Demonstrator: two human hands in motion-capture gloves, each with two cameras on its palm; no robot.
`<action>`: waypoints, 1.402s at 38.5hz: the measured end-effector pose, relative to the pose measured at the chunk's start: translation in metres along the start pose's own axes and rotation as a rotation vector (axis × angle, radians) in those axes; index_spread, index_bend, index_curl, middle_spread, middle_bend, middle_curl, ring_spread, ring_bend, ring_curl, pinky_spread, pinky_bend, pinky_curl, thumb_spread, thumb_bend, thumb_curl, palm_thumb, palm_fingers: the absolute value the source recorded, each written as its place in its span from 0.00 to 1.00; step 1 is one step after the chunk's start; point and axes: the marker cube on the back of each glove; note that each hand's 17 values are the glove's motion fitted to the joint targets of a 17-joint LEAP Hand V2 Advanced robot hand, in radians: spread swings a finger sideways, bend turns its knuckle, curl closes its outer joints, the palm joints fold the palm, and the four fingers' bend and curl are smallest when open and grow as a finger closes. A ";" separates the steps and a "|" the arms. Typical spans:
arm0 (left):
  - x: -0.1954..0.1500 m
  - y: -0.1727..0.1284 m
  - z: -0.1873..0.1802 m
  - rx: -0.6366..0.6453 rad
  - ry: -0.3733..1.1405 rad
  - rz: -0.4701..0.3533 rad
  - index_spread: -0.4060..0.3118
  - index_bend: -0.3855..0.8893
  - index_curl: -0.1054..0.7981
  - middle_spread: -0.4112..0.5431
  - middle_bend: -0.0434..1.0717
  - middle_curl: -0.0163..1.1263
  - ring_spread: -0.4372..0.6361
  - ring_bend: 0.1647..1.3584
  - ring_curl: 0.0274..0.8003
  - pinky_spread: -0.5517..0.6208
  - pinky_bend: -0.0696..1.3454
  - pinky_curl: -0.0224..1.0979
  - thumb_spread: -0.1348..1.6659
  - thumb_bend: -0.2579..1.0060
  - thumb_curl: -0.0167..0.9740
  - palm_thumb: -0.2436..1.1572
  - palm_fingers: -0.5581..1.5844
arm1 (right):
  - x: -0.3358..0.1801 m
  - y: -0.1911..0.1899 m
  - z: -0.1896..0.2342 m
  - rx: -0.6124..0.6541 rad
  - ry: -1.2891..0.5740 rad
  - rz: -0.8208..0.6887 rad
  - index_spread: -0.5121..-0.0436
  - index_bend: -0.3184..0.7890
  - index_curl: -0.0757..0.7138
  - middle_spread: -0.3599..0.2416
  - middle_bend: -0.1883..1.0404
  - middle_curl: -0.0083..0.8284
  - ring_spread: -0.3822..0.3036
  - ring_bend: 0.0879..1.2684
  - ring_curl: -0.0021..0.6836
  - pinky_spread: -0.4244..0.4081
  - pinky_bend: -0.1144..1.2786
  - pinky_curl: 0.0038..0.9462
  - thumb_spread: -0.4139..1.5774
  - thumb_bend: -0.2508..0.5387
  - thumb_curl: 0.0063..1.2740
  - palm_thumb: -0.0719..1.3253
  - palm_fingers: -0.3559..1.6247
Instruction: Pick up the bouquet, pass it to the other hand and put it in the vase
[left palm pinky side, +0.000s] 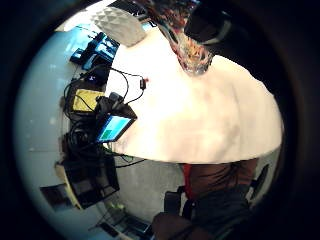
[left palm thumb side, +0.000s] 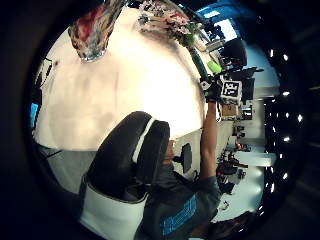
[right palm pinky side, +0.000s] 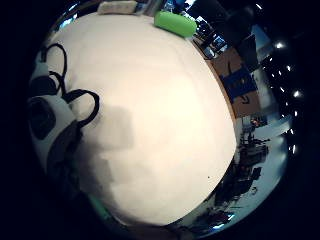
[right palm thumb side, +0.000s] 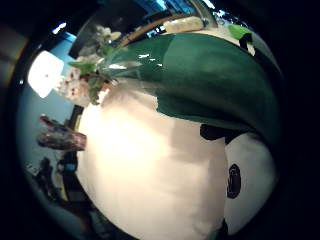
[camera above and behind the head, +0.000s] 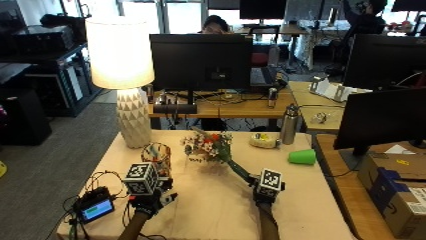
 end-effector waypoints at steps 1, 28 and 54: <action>0.002 -0.001 -0.004 0.016 0.013 0.006 0.52 0.41 0.40 0.64 0.21 0.29 0.77 0.37 0.31 0.83 0.43 0.33 0.64 0.18 0.29 0.23 0.35 | 0.000 0.002 -0.006 0.005 -0.025 0.004 0.52 0.45 0.58 0.31 0.66 0.67 0.26 0.64 0.76 0.16 0.55 0.47 0.49 0.28 0.50 0.76 0.89; 0.123 -0.042 -0.109 0.004 1.160 0.376 0.51 0.40 0.42 0.53 0.23 0.33 0.66 0.35 0.32 0.76 0.39 0.33 0.65 0.20 0.33 0.37 0.44 | -0.052 0.048 -0.154 0.176 -0.933 -0.086 0.52 0.45 0.70 0.31 0.71 0.71 0.26 0.69 0.79 0.15 0.59 0.51 0.45 0.28 0.56 0.75 0.86; 0.233 -0.079 -0.134 -0.062 1.383 0.416 0.46 0.40 0.41 0.36 0.22 0.35 0.48 0.35 0.35 0.67 0.36 0.34 0.58 0.20 0.41 0.60 0.52 | -0.138 0.064 -0.143 0.020 -1.493 -0.428 0.54 0.45 0.73 0.31 0.72 0.73 0.27 0.70 0.79 0.15 0.60 0.51 0.45 0.28 0.58 0.75 0.85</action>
